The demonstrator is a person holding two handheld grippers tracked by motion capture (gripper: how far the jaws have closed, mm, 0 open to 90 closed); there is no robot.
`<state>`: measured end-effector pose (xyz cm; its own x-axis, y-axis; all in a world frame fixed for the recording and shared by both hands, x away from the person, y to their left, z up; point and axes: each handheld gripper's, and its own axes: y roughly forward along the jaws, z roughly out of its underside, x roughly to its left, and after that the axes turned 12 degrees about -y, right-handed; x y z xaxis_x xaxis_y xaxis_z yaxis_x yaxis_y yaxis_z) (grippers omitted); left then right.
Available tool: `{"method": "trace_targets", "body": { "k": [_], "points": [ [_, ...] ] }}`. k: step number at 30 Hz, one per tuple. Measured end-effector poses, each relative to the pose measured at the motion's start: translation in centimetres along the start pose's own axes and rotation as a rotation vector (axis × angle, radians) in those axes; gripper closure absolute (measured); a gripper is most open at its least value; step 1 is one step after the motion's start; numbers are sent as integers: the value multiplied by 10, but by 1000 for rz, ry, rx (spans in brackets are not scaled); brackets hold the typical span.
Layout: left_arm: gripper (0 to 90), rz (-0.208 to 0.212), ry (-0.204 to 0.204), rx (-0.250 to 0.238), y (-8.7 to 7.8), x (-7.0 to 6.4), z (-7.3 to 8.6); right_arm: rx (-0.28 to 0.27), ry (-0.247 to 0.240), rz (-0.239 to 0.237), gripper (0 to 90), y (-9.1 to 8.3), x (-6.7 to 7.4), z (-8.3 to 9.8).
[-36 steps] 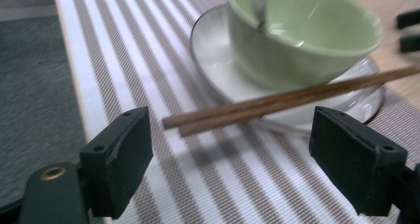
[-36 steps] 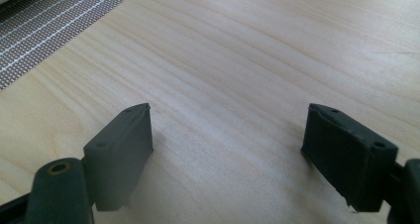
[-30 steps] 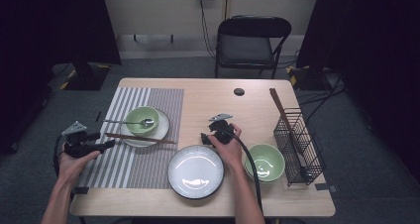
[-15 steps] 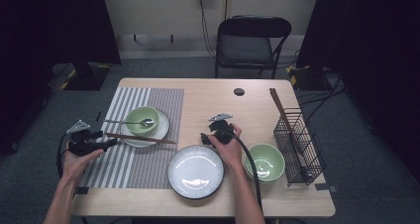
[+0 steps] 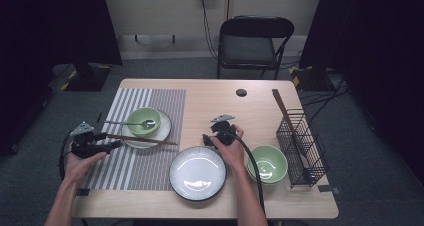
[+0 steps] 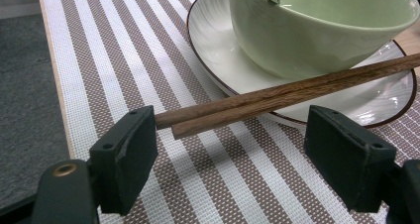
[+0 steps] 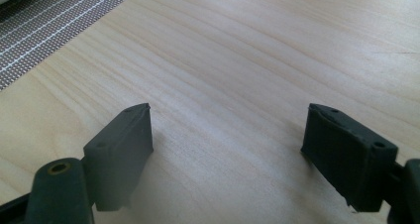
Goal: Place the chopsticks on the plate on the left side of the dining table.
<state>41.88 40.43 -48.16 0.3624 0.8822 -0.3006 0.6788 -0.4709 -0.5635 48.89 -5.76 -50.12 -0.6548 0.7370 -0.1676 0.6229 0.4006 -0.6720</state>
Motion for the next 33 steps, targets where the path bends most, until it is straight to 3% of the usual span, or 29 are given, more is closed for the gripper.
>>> {"method": "trace_targets", "body": {
  "k": [33],
  "points": [
    [230,-4,11,4,1,-3,0,0,-1,0,187,0,0,0]
  ]
}}
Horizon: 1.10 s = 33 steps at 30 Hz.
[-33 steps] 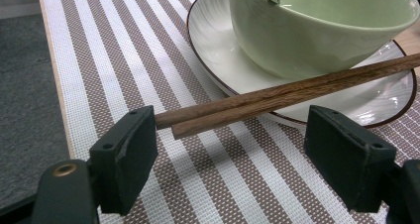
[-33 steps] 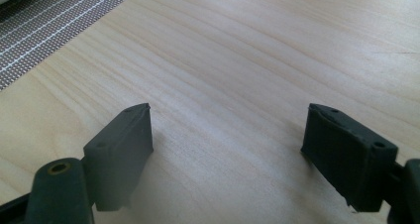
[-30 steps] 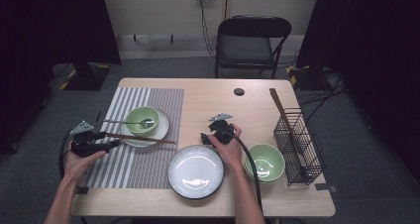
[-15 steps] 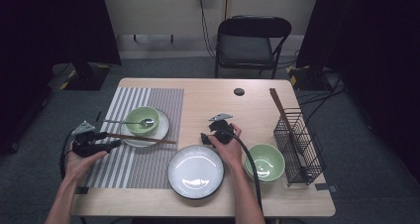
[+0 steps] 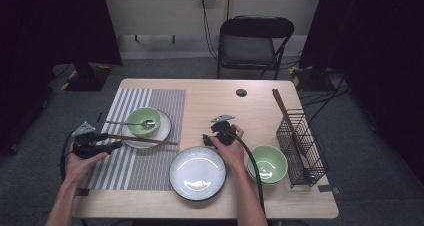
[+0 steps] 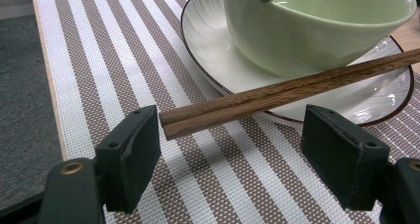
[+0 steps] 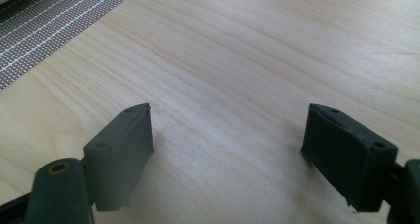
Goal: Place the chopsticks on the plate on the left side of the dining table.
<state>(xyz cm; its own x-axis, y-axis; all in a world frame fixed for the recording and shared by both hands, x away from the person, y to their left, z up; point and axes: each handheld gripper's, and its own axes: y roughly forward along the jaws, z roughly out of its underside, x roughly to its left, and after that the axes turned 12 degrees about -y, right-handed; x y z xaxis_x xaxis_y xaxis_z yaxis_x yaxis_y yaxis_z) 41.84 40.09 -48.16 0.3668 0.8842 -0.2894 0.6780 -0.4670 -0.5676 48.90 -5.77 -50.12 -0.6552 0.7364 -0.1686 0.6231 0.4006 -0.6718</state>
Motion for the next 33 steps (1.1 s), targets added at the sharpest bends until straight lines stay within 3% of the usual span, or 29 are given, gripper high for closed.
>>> {"method": "trace_targets", "body": {
  "k": [14,27,30,33],
  "points": [
    [238,0,9,8,4,1,1,0,0,0,187,0,0,0],
    [238,-3,-6,7,-5,2,3,0,0,0,187,0,0,0],
    [243,11,9,-34,-17,-7,-3,0,1,0,187,0,0,0],
    [254,35,31,-35,-22,-17,-7,0,0,0,187,0,0,0]
  ]
}}
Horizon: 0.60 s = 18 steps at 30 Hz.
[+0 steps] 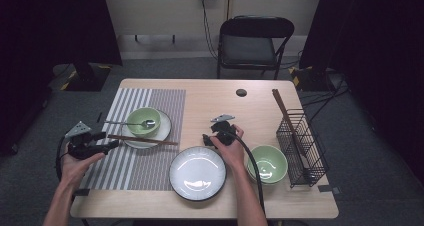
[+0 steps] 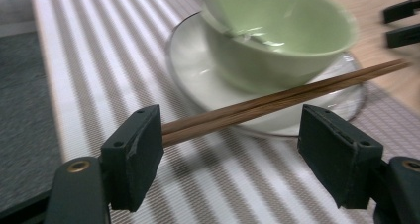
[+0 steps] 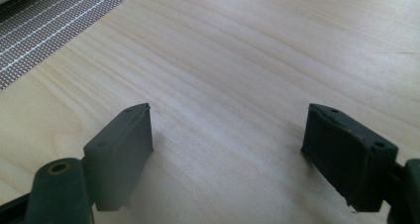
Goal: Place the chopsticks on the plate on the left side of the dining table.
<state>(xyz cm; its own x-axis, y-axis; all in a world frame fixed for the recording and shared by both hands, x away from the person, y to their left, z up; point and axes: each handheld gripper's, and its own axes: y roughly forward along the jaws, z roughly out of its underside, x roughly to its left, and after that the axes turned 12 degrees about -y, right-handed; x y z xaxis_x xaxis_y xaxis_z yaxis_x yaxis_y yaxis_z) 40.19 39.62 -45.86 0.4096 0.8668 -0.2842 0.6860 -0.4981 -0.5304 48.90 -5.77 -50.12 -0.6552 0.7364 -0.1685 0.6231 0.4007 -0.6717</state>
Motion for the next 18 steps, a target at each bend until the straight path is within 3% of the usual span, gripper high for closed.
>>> {"method": "trace_targets", "body": {
  "k": [7,10,14,18],
  "points": [
    [270,34,30,15,-8,-20,5,0,1,0,187,0,0,0],
    [270,23,74,45,-14,-28,12,0,1,0,187,0,0,0],
    [271,38,60,33,-22,-33,20,0,1,0,187,0,0,0],
    [281,51,71,41,-23,-40,24,0,0,0,187,0,0,0]
  ]
}}
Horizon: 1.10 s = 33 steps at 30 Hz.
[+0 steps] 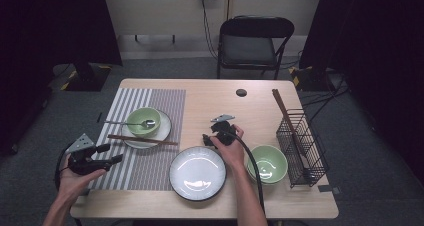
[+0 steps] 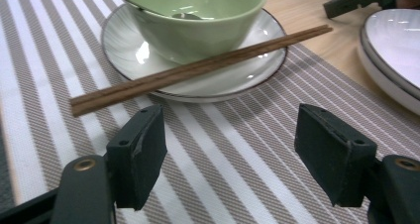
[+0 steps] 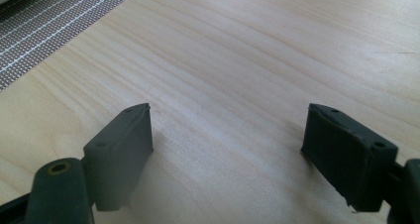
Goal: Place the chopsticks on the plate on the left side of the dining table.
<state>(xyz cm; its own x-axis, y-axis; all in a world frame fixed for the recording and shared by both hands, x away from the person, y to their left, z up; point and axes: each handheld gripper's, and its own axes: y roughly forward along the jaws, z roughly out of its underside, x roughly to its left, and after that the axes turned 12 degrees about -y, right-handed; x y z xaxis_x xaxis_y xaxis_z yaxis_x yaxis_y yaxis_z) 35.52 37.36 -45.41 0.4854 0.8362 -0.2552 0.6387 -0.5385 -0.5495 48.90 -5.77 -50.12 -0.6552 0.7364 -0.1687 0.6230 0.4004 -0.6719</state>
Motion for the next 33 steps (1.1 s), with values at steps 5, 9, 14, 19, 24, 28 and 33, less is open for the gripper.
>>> {"method": "trace_targets", "body": {
  "k": [5,9,14,19,24,28,33],
  "points": [
    [295,31,11,17,5,-12,1,0,1,0,187,0,0,0],
    [336,75,23,30,14,-18,-1,0,1,0,187,0,0,0],
    [340,102,39,42,34,-28,-6,0,0,0,187,0,0,0],
    [354,126,59,50,43,-36,-13,0,-1,0,187,0,0,0],
    [356,158,53,47,56,-41,-25,0,1,0,187,0,0,0],
    [363,176,76,54,66,-47,-28,0,1,0,187,0,0,0],
    [363,187,89,69,80,-51,-31,0,1,0,187,0,0,0]
  ]
}}
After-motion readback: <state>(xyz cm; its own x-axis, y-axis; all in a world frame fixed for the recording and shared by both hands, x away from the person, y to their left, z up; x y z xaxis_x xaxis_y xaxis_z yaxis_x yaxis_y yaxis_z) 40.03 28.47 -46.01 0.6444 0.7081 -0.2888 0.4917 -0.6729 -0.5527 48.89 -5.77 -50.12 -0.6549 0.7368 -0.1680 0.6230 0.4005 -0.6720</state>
